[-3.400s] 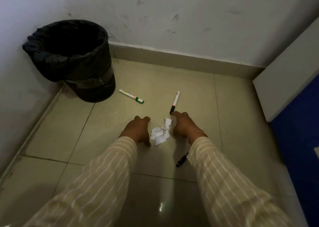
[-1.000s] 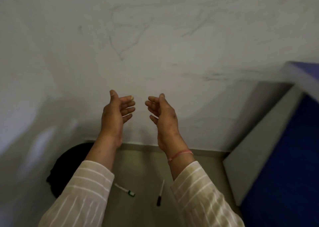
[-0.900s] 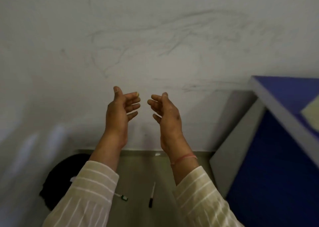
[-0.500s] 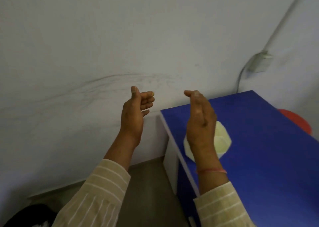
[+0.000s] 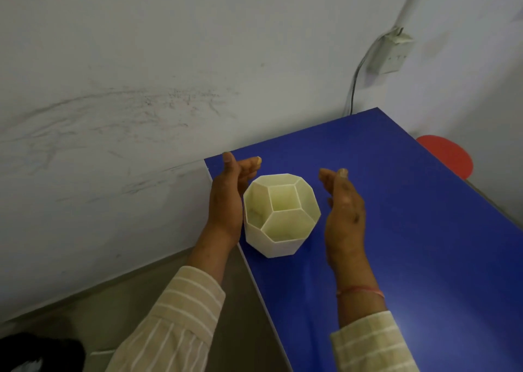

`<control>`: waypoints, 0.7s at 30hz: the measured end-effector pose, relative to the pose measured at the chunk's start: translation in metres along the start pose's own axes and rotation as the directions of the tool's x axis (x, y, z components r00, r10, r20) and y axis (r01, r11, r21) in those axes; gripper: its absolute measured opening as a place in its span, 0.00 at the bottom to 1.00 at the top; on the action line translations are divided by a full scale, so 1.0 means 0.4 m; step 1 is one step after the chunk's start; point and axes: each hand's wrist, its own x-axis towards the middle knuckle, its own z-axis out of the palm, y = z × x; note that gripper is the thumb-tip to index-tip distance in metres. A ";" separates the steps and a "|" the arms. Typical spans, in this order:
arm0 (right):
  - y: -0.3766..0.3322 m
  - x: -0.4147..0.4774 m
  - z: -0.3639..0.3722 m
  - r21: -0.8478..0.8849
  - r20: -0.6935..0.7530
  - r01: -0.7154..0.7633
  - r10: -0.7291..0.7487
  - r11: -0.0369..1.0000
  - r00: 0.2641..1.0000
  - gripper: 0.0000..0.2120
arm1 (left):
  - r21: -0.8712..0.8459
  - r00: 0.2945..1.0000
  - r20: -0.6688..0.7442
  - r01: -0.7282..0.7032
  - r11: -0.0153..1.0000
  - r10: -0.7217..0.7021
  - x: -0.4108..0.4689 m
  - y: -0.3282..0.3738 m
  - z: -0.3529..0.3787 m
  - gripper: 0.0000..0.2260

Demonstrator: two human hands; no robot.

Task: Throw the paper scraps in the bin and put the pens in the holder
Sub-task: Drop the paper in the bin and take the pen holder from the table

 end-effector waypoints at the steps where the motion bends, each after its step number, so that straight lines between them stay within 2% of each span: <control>1: 0.001 0.001 0.000 0.016 0.013 -0.023 0.023 1.000 1.000 0.28 | 0.000 1.000 0.009 0.007 1.000 -0.007 -0.002 0.001 -0.001 0.32; 4: 0.013 -0.026 0.018 0.110 0.131 -0.182 0.167 0.977 0.977 0.28 | 0.000 0.996 0.045 0.082 0.997 -0.082 -0.023 -0.020 0.000 0.32; 6: 0.013 -0.056 0.042 0.142 0.151 -0.233 0.212 0.962 0.966 0.27 | -0.012 0.994 0.040 0.101 0.995 -0.101 -0.041 -0.038 -0.002 0.31; 11: 0.003 -0.157 0.145 0.173 0.195 -0.203 0.168 0.964 0.966 0.25 | -0.168 0.996 -0.058 0.060 0.984 -0.071 -0.086 -0.030 -0.122 0.32; 17: 0.050 -0.365 0.370 0.169 0.363 -0.113 0.045 0.979 0.931 0.25 | -0.237 0.965 -0.262 -0.075 0.969 0.010 -0.181 -0.039 -0.457 0.33; 21: 0.235 -0.546 0.523 0.144 0.488 -0.154 0.065 0.977 0.870 0.23 | -0.212 0.921 -0.389 -0.082 0.974 -0.008 -0.260 -0.191 -0.719 0.33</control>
